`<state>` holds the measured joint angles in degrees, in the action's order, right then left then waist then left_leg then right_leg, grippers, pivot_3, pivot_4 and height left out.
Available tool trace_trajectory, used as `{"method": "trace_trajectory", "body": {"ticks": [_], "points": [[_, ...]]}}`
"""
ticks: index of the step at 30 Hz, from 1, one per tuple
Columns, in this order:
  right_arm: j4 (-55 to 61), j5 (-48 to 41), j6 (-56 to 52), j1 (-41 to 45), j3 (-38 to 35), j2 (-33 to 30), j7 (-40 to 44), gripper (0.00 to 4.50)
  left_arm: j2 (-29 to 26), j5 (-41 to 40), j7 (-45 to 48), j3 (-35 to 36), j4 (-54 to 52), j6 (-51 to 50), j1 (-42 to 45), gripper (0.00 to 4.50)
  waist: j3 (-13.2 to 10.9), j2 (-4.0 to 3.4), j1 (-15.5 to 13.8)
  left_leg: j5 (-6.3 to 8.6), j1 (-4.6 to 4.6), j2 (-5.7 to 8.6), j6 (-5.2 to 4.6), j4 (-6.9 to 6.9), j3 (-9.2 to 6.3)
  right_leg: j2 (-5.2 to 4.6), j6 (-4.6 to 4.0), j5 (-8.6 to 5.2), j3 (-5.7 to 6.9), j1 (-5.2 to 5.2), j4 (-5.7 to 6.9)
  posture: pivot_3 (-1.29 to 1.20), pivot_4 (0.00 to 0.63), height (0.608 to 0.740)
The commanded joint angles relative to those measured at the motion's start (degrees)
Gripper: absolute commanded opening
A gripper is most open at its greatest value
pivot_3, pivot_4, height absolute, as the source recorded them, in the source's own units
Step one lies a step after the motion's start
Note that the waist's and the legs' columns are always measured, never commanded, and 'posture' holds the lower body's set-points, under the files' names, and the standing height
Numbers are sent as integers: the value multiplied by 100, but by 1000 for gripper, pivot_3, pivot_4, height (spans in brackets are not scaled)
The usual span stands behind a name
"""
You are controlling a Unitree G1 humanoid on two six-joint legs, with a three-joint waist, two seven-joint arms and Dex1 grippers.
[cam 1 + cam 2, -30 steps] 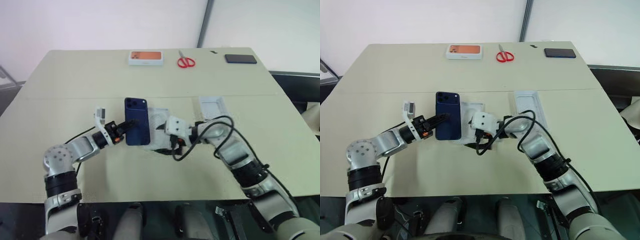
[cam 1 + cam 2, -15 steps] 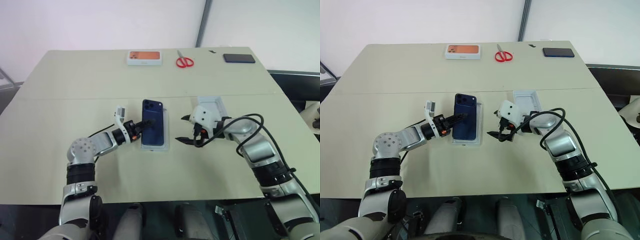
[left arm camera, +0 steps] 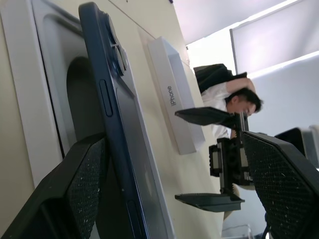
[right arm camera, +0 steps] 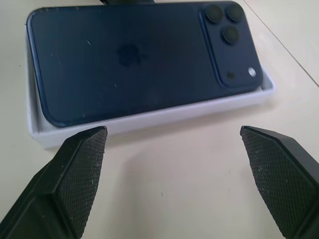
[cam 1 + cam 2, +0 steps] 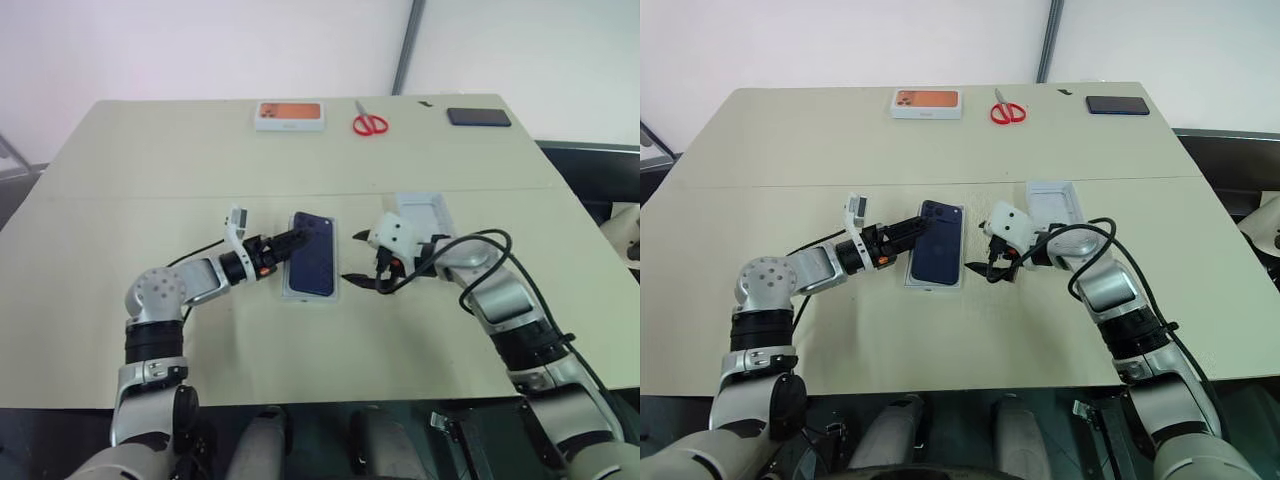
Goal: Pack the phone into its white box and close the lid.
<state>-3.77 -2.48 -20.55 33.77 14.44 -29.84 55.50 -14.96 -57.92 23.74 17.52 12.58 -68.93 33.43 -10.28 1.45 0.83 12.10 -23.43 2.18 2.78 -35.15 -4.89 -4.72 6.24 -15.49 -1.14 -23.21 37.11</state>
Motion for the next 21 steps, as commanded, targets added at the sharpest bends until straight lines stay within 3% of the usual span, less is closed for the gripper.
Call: {"method": "trace_trajectory", "body": {"ticks": [1,9,10,13,19,20,21], "points": [[-17,24,184,144,-24,30,-49,4500,-155,-19,21,21,-381,-84,14,4297,0,0,0,0,0,0,0,0,0,0,0,0,0,0,0,0,150,740],[-219,38,118,240,-57,156,-244,4500,-837,264,212,-62,-850,50,-201,4297,-1,-1,25,0,0,-1,0,2,-1,1,0,0,-1,-2,1,0,150,740],[-309,-28,6,294,-121,209,-263,4500,-908,468,194,-131,-840,253,-239,4066,-1,-2,23,0,0,-1,0,2,0,1,0,0,-3,-2,1,0,150,740],[-535,36,116,405,-168,242,-414,3593,-1104,1172,281,-498,-781,960,-283,2983,-1,-2,5,0,1,0,1,2,0,1,-1,0,-2,-2,1,0,150,740],[-1062,359,557,617,-39,257,-726,534,-1139,2228,555,-1289,-579,1895,-230,11,-1,-2,-15,0,-2,4,1,2,2,-4,-1,0,-3,-2,-3,0,150,740],[-1098,389,604,604,1,264,-710,47,-1125,2366,652,-1449,-560,2000,-245,0,-1,-2,-14,0,-2,4,1,2,2,-4,-1,0,-2,-1,-3,0,150,740],[-1140,429,656,597,38,275,-696,47,-1094,2443,705,-1538,-516,2027,-235,0,-1,-2,-10,0,-2,4,1,2,3,-4,-1,0,-2,-1,-3,0,150,740]]}}
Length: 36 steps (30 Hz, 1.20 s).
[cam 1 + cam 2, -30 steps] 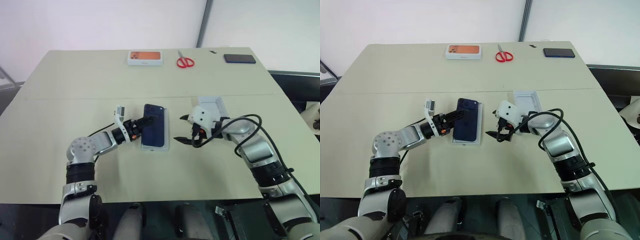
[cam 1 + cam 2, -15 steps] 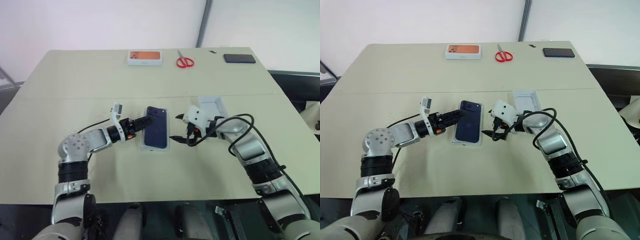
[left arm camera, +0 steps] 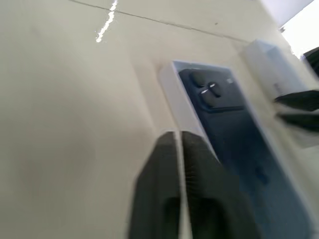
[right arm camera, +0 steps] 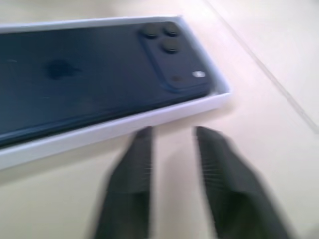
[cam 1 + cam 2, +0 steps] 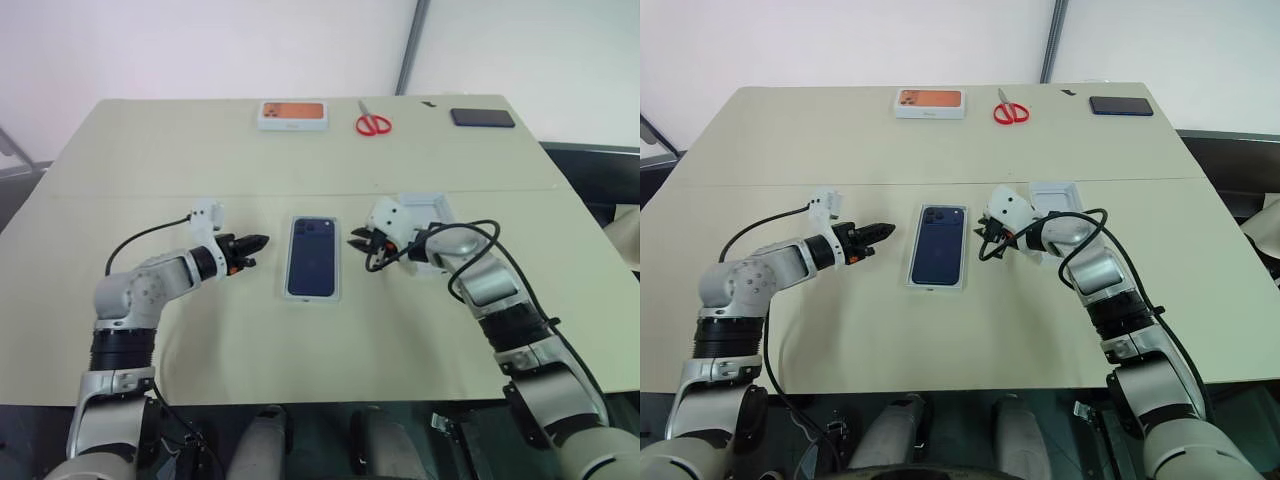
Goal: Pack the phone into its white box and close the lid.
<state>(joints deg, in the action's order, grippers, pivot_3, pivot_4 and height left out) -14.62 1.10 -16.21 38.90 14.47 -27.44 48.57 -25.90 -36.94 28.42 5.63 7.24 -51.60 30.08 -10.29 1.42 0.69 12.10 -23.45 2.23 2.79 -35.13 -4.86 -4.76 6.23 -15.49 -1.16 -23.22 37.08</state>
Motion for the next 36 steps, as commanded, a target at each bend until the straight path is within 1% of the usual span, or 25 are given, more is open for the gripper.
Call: {"method": "trace_trajectory", "body": {"ticks": [1,6,12,15,18,22,31,36], "points": [[-82,141,289,65,89,47,-13,47,18,467,321,-498,59,363,102,0,0,0,11,0,0,0,0,0,1,0,0,0,0,0,0,0,150,740],[-10,207,302,-14,198,253,-85,47,78,1016,643,-1081,240,687,149,0,0,-1,27,0,1,-2,-1,0,0,4,0,0,0,-2,5,0,150,740],[106,267,273,-97,246,383,-63,47,527,978,875,-1083,315,530,395,0,1,-2,0,0,2,0,-1,-4,-2,0,1,0,2,5,4,0,150,740],[60,283,333,-97,153,195,18,47,770,1076,967,-1177,494,593,609,0,1,-2,-24,-1,2,1,-2,-5,-5,0,1,0,5,6,4,0,150,740],[-51,311,415,-93,68,-63,67,47,1061,982,1051,-1033,719,504,869,0,-1,0,-33,-1,0,6,-2,-9,-5,-4,2,0,7,10,2,0,150,740],[-125,317,472,-158,-72,-382,130,47,1244,1233,1252,-1293,888,627,1017,0,-1,0,8,0,-1,6,-3,-7,-3,-2,3,0,7,8,2,0,150,740],[314,275,282,-598,-248,-686,205,47,1589,1557,1382,-1450,1327,897,1206,0,-1,-1,12,0,0,2,-3,-8,-3,2,3,0,7,6,7,0,150,740],[449,320,217,-699,-301,-767,183,47,1598,1657,1459,-1399,1482,1009,1258,0,-1,0,2,0,0,2,-3,-10,-3,2,3,0,7,8,6,0,150,740]]}}
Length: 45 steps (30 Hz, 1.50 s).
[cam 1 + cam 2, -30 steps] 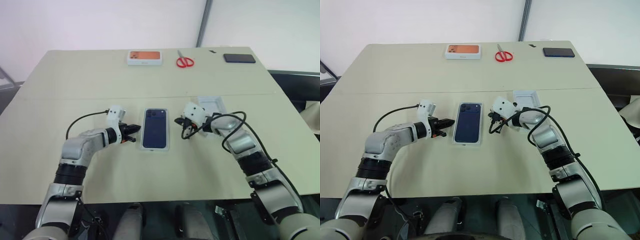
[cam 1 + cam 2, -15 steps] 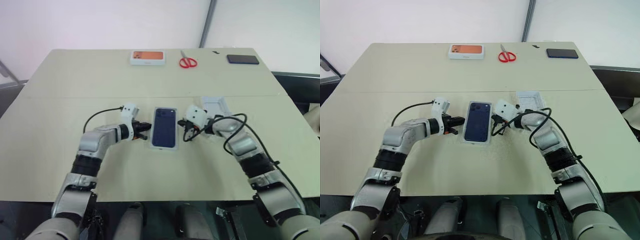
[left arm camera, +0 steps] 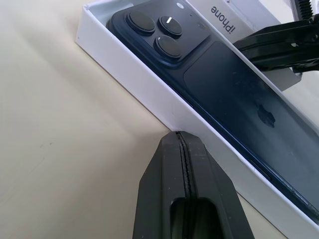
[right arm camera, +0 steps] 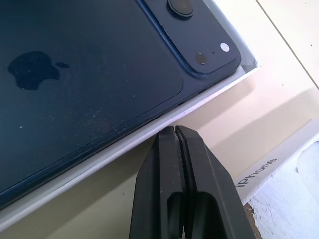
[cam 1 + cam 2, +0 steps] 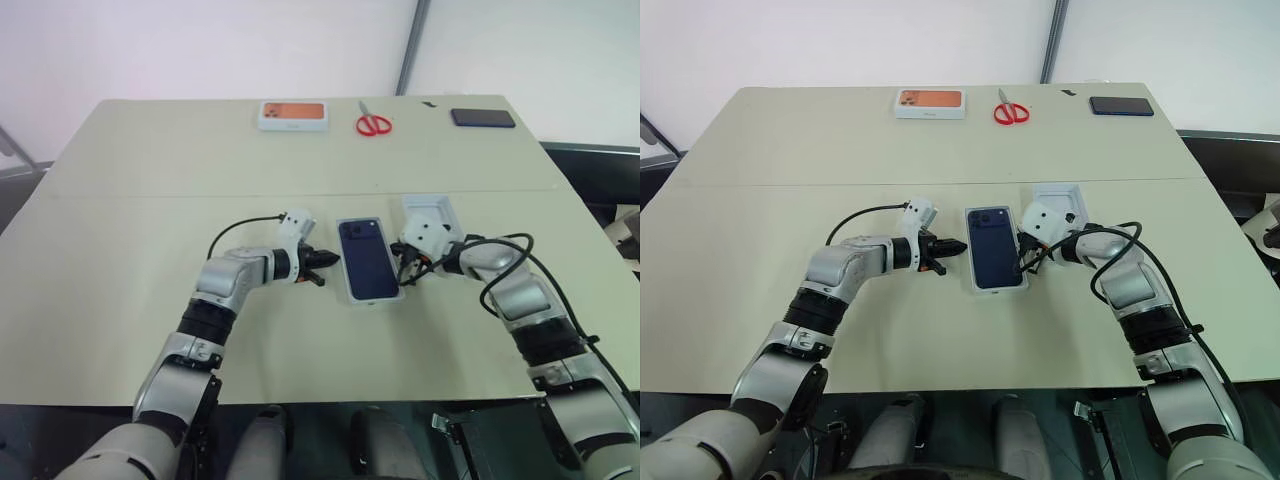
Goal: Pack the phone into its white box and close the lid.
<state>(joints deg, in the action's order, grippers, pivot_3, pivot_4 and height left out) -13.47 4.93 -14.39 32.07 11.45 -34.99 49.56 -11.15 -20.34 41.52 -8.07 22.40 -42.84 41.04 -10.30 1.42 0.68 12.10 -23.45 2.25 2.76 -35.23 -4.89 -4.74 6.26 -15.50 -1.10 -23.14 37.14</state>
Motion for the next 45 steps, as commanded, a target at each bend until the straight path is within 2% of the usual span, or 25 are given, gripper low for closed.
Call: {"method": "trace_trajectory", "body": {"ticks": [1,21,26,40,45], "points": [[350,-69,7,-30,-14,-15,84,47,124,1,150,-11,-32,135,161,0,0,0,3,0,0,0,0,0,0,0,0,0,0,0,0,0,150,740],[297,101,99,-88,58,-200,185,47,225,231,7,79,-19,314,56,0,0,0,2,0,0,0,0,-1,0,0,0,0,0,0,1,0,150,740],[350,102,121,-66,32,-254,235,47,63,246,109,48,-176,292,2,0,0,0,7,0,0,0,0,-1,0,0,0,0,0,0,1,0,150,740],[341,28,94,104,-192,-580,313,47,-417,209,16,559,-231,832,7,0,0,0,10,0,0,-1,0,-1,0,1,0,0,0,-2,3,0,150,740],[307,-295,-207,219,-610,-311,-63,47,-770,72,265,840,-596,1093,-177,0,0,-1,36,0,0,-2,0,0,2,1,0,0,-2,-4,4,0,150,740]]}}
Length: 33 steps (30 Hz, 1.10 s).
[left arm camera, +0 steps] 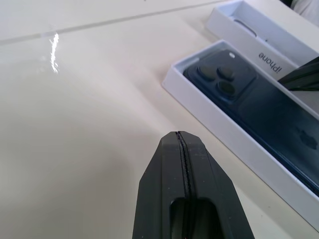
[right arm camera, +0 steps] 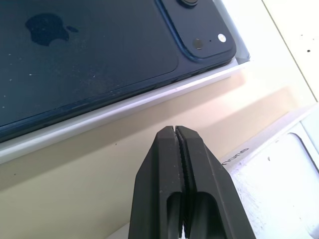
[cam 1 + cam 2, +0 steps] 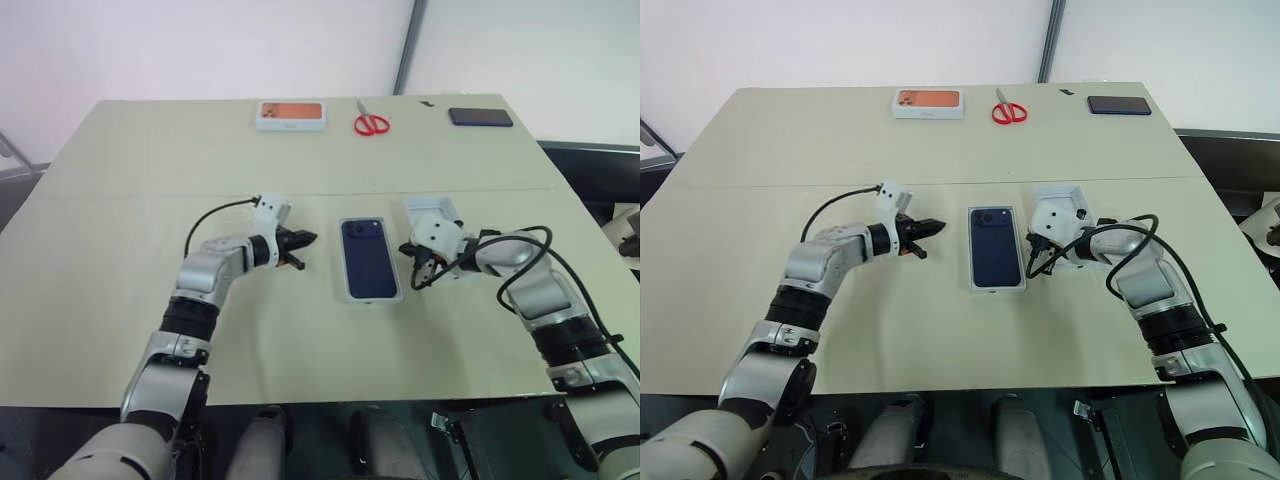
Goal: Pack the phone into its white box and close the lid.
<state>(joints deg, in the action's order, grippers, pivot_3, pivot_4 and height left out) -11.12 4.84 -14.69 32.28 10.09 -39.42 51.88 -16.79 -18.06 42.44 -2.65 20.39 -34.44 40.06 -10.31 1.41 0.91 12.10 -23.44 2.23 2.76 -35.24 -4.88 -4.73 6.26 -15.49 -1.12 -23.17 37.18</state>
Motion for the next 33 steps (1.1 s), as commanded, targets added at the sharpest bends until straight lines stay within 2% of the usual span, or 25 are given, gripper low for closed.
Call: {"method": "trace_trajectory", "body": {"ticks": [1,2,5,12,13,16,19,24,28,33], "points": [[80,-505,-457,289,-663,257,-377,47,-300,-178,248,350,-465,328,-125,0,0,0,25,0,0,-4,0,0,-1,2,0,0,0,-1,0,0,150,740],[112,-664,-720,361,-829,354,-481,47,-401,-245,395,400,-540,345,-176,0,-1,-1,27,0,2,-5,0,1,0,3,-1,0,-1,-1,2,0,150,740],[400,-1064,-1294,398,-1115,462,-474,826,-652,-227,532,514,-634,618,-293,835,-1,-2,1,0,2,-7,0,0,-1,4,-1,1,-1,-3,5,0,150,740],[714,-1154,-2315,223,-1364,364,-1069,4348,-1110,-289,1199,536,-886,1389,-757,4237,0,-3,-22,0,-1,-3,0,0,1,-6,-1,1,-2,0,1,0,150,740],[818,-1196,-2502,192,-1439,388,-1186,4366,-1164,-373,1327,570,-928,1384,-842,4488,0,-3,-17,0,0,-4,0,0,1,-5,-1,1,-2,-2,2,0,150,740],[1136,-1353,-2923,61,-1524,390,-1279,4366,-1253,-219,1445,587,-914,2010,-1048,4488,-1,-5,-6,0,0,-7,-1,3,0,-3,-2,0,-2,-4,3,0,150,740],[1588,-1482,-3243,-135,-1586,480,-1457,4366,-1316,-393,1635,724,-947,2237,-1249,4488,-1,-5,1,1,0,-8,-2,3,1,-2,-2,0,-3,-4,3,0,150,740],[2757,-1500,-3908,-742,-1358,473,-1835,4366,-1442,-490,1949,841,-1138,2738,-1669,4488,0,-6,-8,2,0,-11,-5,4,0,-3,-2,0,-6,-6,3,0,150,740],[3392,-1590,-4480,-1155,-1494,443,-2080,4366,-1508,-617,2084,907,-1285,2806,-1899,4488,0,-6,-27,4,-1,-16,-7,1,-1,-7,-2,0,-4,-2,2,0,150,740],[3731,-1819,-4946,-1259,-1687,644,-2317,4366,-1572,-746,2257,923,-1528,2824,-2196,4488,0,-6,-8,6,0,-17,-10,2,-1,-8,-3,0,-6,-3,2,0,150,740]]}}
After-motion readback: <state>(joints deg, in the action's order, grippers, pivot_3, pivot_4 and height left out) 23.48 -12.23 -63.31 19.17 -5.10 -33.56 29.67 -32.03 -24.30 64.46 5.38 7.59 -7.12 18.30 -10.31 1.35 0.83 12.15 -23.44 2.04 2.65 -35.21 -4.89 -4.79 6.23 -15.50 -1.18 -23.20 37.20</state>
